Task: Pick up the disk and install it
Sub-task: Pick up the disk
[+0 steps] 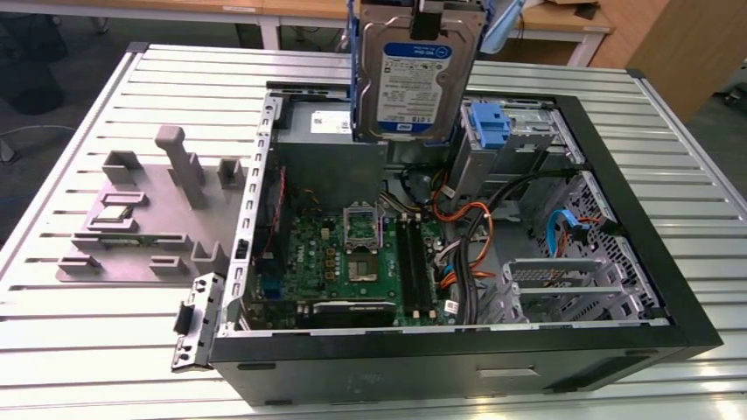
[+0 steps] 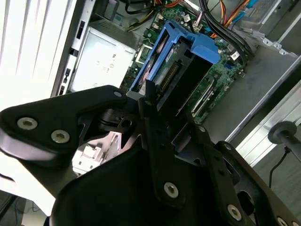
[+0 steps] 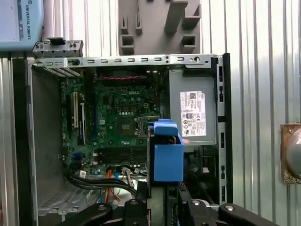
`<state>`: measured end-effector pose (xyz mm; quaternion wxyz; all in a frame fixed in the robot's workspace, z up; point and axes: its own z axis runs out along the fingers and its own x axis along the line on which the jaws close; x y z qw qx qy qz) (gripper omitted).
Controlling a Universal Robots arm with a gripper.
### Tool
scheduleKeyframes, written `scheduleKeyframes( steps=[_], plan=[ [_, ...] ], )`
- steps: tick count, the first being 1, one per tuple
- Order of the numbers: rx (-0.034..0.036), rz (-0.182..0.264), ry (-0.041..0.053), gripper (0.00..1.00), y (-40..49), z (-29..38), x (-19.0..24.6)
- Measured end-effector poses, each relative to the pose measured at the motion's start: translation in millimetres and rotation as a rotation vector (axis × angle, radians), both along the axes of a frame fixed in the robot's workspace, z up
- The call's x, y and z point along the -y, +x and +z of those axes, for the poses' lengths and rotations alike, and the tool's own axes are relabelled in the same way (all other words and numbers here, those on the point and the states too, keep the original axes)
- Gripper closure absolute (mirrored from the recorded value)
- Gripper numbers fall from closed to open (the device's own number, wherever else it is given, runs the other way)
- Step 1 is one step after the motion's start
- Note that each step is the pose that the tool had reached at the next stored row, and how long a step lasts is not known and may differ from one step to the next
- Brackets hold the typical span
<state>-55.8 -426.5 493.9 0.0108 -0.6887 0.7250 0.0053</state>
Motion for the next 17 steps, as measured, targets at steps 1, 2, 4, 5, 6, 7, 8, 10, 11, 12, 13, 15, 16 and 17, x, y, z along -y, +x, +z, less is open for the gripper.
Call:
scheduleKeyframes(
  steps=[1, 2, 4, 5, 6, 7, 8, 10, 11, 12, 13, 15, 16, 17],
  plan=[
    [0.0000, 0.000, -0.0001, 0.65, 0.3, 0.0, 1.9],
    [0.0000, 0.000, -0.0001, 0.65, 0.5, 0.0, 3.7],
    [0.0000, 0.000, -0.0002, 0.65, 1.1, 0.0, 7.7],
    [0.0000, 0.000, -0.0002, 0.65, 1.4, 0.0, 9.6],
    [0.0000, 0.000, -0.0002, 0.65, 1.7, 0.0, 11.6],
    [0.0000, 0.000, -0.0002, 0.65, 2.0, 0.0, 13.6],
    [0.0000, 0.000, -0.0002, 0.65, 2.2, 0.0, 15.5],
    [-0.0001, 0.000, -0.0004, 0.65, 2.9, 0.1, 19.5],
    [0.0000, 0.000, -0.0003, 0.65, 3.2, 0.1, 21.5],
    [0.0000, 0.000, -0.0003, 0.65, 3.5, 0.0, 23.5],
    [0.0001, 0.000, -0.0002, 0.65, 3.8, 0.0, 25.5],
    [0.0000, 0.000, -0.0004, 0.65, 4.5, 0.0, 29.3],
    [0.0000, 0.000, -0.0004, 0.65, 4.9, 0.1, 31.2],
    [0.0000, 0.000, -0.0004, 0.65, 5.2, 0.0, 32.6]
  ],
)
